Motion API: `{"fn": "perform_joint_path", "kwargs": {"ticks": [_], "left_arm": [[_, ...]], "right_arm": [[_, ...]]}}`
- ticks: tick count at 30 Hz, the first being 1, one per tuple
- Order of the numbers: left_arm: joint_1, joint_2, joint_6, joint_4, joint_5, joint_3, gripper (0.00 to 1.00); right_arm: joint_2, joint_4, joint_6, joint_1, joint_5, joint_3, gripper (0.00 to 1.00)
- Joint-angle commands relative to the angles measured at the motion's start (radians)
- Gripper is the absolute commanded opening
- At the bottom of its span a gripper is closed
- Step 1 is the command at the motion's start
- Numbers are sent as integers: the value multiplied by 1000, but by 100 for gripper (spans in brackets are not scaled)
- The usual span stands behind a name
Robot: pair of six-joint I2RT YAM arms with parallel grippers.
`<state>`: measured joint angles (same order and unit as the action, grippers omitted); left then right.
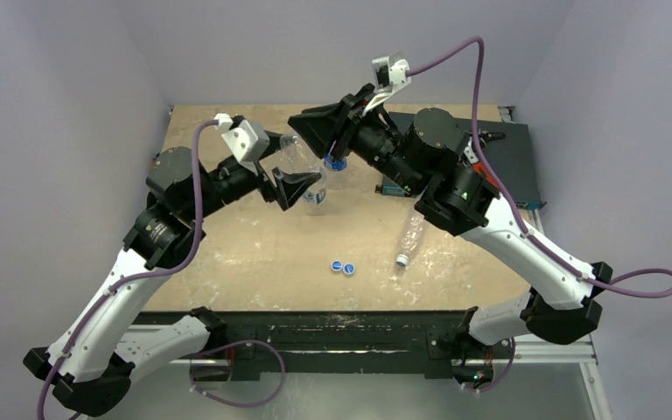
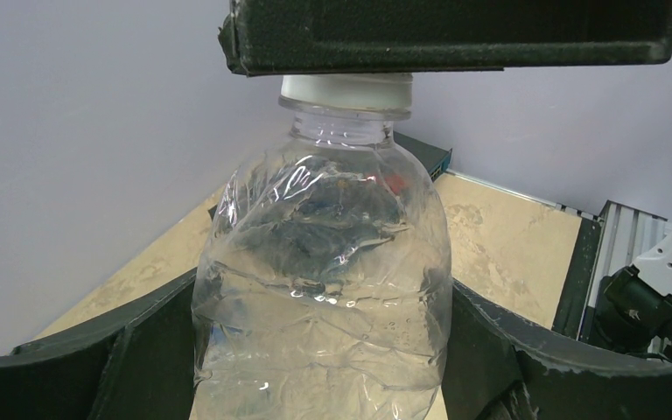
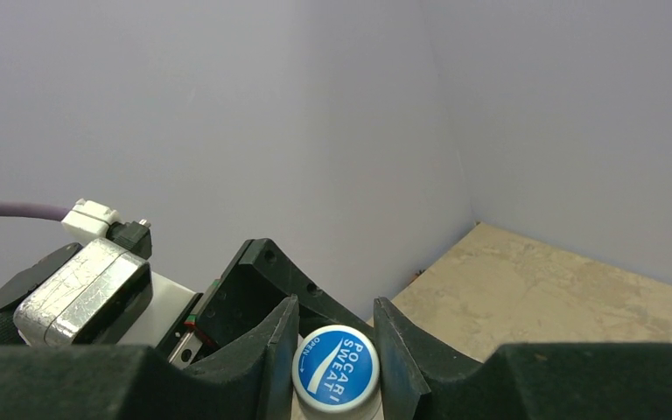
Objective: Unscrew the bottle caps
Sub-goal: Unscrew the bottle cap from the plastic bottle.
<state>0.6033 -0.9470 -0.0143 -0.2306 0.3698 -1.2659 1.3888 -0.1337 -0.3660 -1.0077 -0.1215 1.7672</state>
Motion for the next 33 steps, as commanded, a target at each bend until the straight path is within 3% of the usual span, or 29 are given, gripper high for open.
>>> {"fn": "perform_joint_path", "kwargs": {"ticks": [1,4,11,18,25,30,33], "left_arm": [[1,14,7,36,-12,-14,0],[1,13,-2,37,-5,-14,0],[1,4,-91,53,123,-50,0],[0,6,-233,129,378,-67,0],[1,-4,-364,214,597,-63,0],[1,-8,-467,324,683,-62,0],[1,-11,-536,386,717,-62,0]], "right_arm": [[-11,51,-10,-5,-15,23,17],[-9,53,-7,-5,-15,25,0],[6,78,28,-5,56,35,0],[-43,125,108,3,316,-6,0],[-56,126,76,60,653,3,0],[-69,242,-10,105,978,-32,0],[-68,287,-36,107,1064,-40,0]]}}
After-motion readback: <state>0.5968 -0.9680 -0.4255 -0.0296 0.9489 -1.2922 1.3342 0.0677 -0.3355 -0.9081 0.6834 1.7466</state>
